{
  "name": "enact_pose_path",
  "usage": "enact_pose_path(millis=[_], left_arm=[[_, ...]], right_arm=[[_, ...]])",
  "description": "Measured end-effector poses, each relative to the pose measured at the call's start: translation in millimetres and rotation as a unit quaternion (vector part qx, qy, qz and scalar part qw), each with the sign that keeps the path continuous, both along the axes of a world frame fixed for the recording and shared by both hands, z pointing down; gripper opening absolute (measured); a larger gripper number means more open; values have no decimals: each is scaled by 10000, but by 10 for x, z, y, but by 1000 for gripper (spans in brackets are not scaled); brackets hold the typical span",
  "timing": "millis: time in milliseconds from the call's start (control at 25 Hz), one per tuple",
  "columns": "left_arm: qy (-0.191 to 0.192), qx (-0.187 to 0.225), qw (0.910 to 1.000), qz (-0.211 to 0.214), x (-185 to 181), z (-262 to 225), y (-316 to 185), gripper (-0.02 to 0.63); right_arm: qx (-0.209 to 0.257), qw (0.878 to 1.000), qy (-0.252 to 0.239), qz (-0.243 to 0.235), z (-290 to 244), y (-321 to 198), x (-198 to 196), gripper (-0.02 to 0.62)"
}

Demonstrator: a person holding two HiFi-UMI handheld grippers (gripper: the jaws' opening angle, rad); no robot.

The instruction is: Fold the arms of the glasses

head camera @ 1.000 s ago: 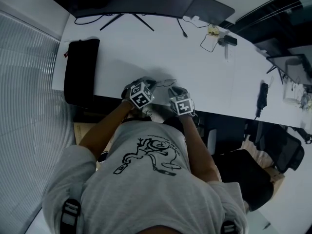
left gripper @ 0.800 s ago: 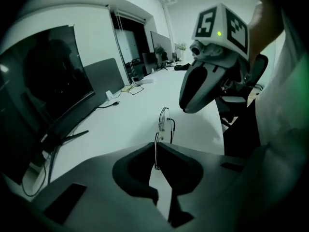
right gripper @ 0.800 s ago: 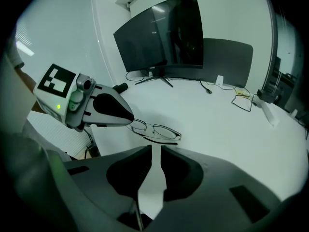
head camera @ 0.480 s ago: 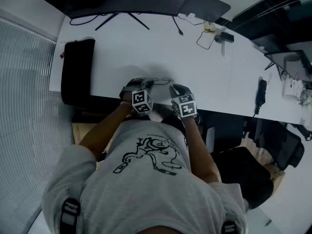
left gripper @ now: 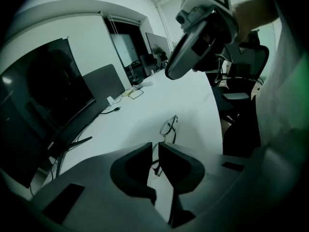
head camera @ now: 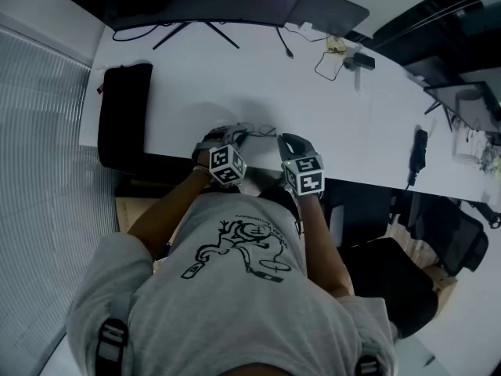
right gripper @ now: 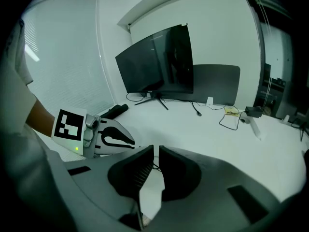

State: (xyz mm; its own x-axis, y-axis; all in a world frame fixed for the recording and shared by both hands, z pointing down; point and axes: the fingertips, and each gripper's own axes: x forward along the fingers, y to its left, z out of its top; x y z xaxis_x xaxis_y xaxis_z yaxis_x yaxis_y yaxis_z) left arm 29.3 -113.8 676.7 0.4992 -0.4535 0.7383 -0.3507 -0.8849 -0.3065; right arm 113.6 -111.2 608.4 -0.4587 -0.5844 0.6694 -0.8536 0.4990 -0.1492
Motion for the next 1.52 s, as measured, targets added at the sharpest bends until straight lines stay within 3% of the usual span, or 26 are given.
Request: enact_pose_path(millis=[240,480,680,1080,1520], left_arm=[[973,-226,9923,-733,-25,-511,-119,45],[1997,-334,9713,-1245,-73,-1165,-169,25],[2579,-343,9539,-1494,-148,-1606,-190,21],[3384,-183,9269,-1616,-241,-2410,-152,21],[3813,153,9107,-1585,-397,-3035,-86,21]], right_arm=[[350,9993,-133,-2,-390,-55,24,35],[698,9970,-337,34,-826,-89,26,30],[1037,9935,-462,-21,-1255,-114,-12,26],[1462,9872,-607,-177,-1926,-57,-114,25],[1931,9785,-642,-336,-2544,22,-149,23]])
